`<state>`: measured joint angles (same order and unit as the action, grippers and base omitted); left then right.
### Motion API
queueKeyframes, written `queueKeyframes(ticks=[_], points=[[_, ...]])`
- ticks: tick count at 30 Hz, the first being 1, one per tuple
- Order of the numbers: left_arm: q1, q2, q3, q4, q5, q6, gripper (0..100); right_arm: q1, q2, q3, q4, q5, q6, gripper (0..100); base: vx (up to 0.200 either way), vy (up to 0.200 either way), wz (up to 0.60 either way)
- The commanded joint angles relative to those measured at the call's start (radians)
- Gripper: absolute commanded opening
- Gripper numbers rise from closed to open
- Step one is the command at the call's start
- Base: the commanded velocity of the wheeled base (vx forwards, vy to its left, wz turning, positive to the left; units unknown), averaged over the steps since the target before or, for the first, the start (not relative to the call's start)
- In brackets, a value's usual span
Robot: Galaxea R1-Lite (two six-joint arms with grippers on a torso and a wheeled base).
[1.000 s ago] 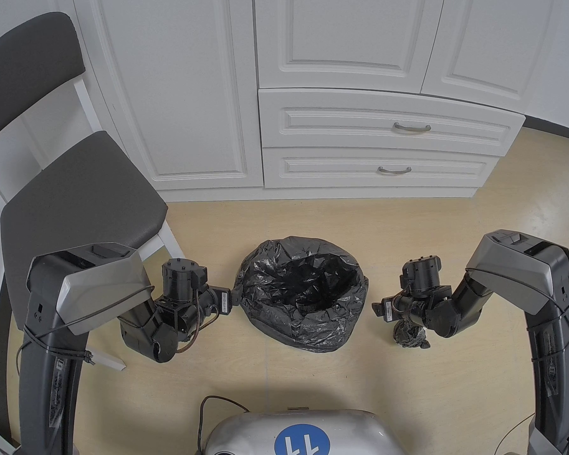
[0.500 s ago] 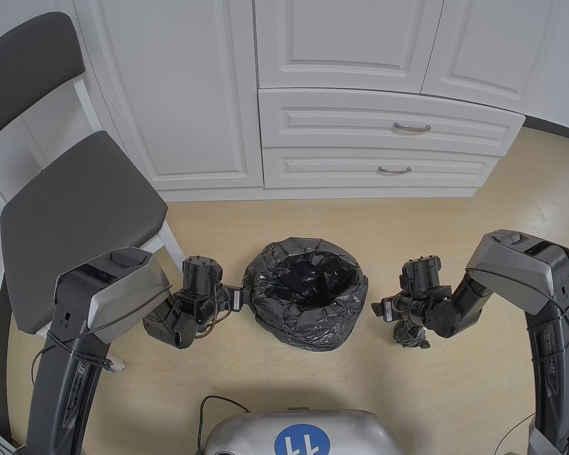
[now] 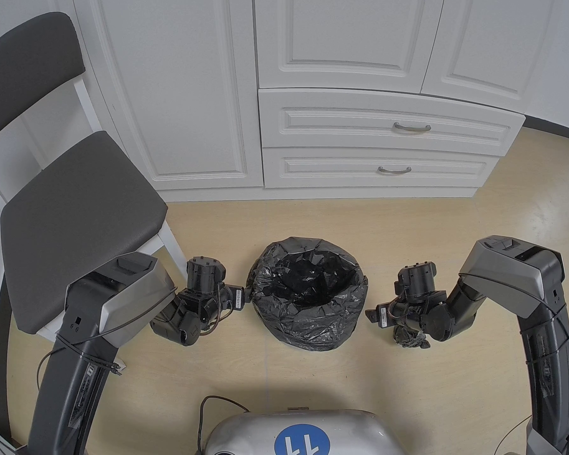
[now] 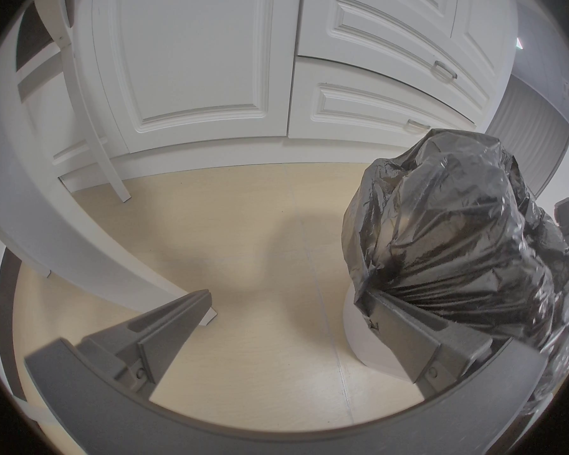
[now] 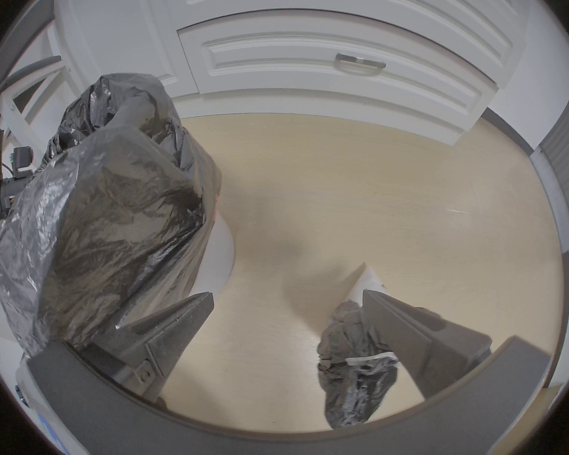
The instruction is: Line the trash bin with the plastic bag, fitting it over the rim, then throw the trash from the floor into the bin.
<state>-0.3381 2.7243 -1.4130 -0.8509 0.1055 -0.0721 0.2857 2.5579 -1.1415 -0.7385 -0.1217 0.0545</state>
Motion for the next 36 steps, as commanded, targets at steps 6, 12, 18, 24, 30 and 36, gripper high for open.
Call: queueKeyframes(ticks=[6, 12, 18, 24, 30, 36], points=[[-0.012, -0.077, 0.167, -0.112, -0.001, -0.005, 100, -0.007, 0.004, -0.069, 0.123, 0.024, 0.071, 100, 0.000, 0.000, 0.00], [-0.018, -0.130, 0.302, -0.238, -0.003, -0.008, 100, 0.012, -0.145, 0.005, 0.122, -0.064, 0.019, 100, 0.000, 0.000, 0.00], [-0.016, -0.205, 0.523, -0.395, 0.008, -0.011, 100, 0.116, -0.347, 0.111, 0.084, -0.157, -0.031, 100, 0.000, 0.000, 0.00], [-0.019, -0.215, 0.697, -0.585, 0.010, -0.003, 100, 0.173, -0.367, 0.109, 0.019, -0.167, -0.045, 100, 0.000, 0.000, 0.00], [-0.033, -0.205, 0.747, -0.631, 0.020, -0.006, 100, 0.191, -0.363, 0.095, -0.024, -0.171, -0.045, 100, 0.000, 0.000, 0.00], [-0.062, -0.207, 0.753, -0.654, 0.054, -0.005, 100, 0.254, -0.196, 0.020, -0.038, -0.176, -0.038, 100, 0.000, 0.000, 0.00]])
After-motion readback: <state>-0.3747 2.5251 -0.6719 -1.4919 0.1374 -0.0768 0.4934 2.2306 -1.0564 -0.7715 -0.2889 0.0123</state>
